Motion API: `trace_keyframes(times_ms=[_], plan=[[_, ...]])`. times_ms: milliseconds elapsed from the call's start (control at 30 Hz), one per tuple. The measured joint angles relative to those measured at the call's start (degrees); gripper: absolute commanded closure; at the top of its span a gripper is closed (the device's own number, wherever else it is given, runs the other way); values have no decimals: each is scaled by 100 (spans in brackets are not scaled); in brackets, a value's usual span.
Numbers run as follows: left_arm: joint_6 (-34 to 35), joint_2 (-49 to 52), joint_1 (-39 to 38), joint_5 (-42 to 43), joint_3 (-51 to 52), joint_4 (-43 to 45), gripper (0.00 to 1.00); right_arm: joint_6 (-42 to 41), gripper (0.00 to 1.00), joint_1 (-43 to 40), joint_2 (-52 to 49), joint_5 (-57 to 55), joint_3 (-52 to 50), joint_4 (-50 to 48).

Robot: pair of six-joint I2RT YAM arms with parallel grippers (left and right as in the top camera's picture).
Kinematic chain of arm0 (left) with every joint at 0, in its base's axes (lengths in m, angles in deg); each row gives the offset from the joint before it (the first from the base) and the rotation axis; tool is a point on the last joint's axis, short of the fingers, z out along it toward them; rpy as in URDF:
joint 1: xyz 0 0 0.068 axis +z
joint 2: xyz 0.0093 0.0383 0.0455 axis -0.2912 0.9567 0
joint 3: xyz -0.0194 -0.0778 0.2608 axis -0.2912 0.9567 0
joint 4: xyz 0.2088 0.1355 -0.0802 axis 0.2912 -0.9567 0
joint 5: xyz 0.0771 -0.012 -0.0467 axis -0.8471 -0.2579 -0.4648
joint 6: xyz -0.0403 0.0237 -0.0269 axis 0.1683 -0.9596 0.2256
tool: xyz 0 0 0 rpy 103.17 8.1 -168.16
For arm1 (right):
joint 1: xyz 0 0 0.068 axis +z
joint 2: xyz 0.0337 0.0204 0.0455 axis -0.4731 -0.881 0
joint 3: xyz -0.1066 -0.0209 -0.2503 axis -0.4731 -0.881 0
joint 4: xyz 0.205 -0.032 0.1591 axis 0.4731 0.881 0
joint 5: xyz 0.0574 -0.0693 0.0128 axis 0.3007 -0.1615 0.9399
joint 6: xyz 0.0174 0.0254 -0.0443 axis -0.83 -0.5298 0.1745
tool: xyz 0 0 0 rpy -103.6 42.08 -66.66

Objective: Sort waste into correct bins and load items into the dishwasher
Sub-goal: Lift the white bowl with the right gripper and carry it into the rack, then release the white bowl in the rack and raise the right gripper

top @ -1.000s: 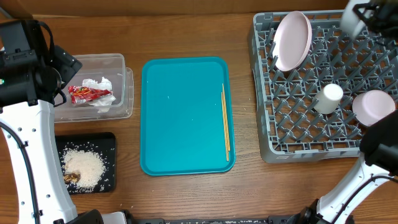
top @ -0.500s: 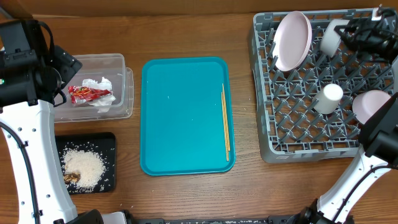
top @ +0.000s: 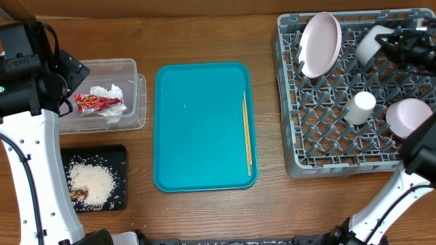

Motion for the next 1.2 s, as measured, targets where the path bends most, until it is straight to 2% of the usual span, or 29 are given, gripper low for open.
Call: trace_keyframes(times_ms=[200,367,433,500,533,700,767,1000,1033,1200], plan=[[0,0,0,-2,0,2,0,-13,89,-328,2,-72,0,372],[0,0,0,0,0,0,0,-17,81,-463,153,-852,-2,920],[0,0,0,-2,0,2,0,-20,73,-542,260,-1412,-2,1121],[0,0,0,-2,0,2,0,-79,53,-645,396,-2050,-7,1294],[0,0,0,0,0,0,0,-90,48,-686,468,-2315,-7,1355],[0,0,0,-2,0,2,0,-138,46,-778,883,-3220,-7,1362],[0,0,0,-2,0,2,0,-160,48,-765,1051,-3383,-7,1292],[0,0,0,-2,0,2,0,-181,92,-535,1296,-3735,-7,1141],[0,0,0,-2,0,0,0,-149,96,-448,1296,-3866,-7,1139],[0,0,0,-2,0,2,0,-164,96,46,1296,-4398,-7,1204]])
